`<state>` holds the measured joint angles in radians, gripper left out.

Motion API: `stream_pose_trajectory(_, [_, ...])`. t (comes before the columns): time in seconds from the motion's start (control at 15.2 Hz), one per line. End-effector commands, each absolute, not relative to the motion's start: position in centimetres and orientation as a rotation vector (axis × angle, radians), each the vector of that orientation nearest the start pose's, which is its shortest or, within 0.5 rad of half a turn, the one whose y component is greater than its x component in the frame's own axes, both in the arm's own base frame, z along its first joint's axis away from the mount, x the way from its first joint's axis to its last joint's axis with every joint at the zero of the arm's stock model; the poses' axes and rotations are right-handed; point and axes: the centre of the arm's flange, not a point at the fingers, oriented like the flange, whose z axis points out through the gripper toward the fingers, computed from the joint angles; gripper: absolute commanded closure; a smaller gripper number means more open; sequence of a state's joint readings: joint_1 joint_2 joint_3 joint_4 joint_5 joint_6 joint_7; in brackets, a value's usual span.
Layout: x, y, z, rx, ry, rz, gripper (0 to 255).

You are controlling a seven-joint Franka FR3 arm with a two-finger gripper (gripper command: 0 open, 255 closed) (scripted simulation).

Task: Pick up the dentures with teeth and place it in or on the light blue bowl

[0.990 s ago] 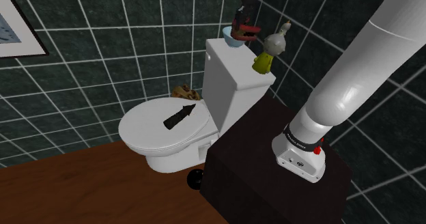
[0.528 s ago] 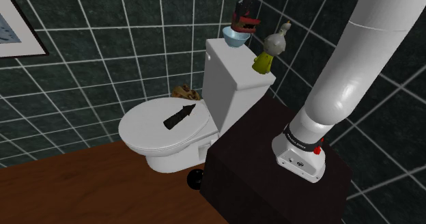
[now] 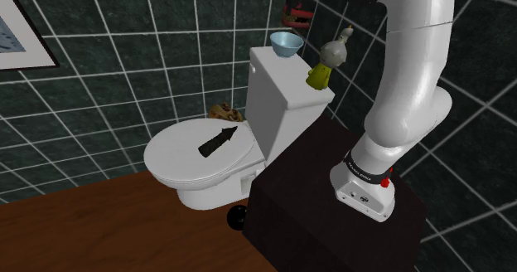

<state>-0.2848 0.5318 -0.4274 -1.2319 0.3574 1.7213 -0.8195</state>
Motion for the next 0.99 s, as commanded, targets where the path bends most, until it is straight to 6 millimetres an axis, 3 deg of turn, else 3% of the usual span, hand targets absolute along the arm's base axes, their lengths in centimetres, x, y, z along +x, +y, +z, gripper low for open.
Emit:
stream_pose_trajectory(0.0, [61.2, -39.9, 48.9, -3.03, -0.167, -0.149, 255])
stream_pose_trajectory(0.07, [62.0, -40.9, 49.1, -3.03, -0.167, -0.149, 255])
stream_pose_trajectory(0.92, [62.0, -40.9, 42.2, -3.03, -0.167, -0.149, 255])
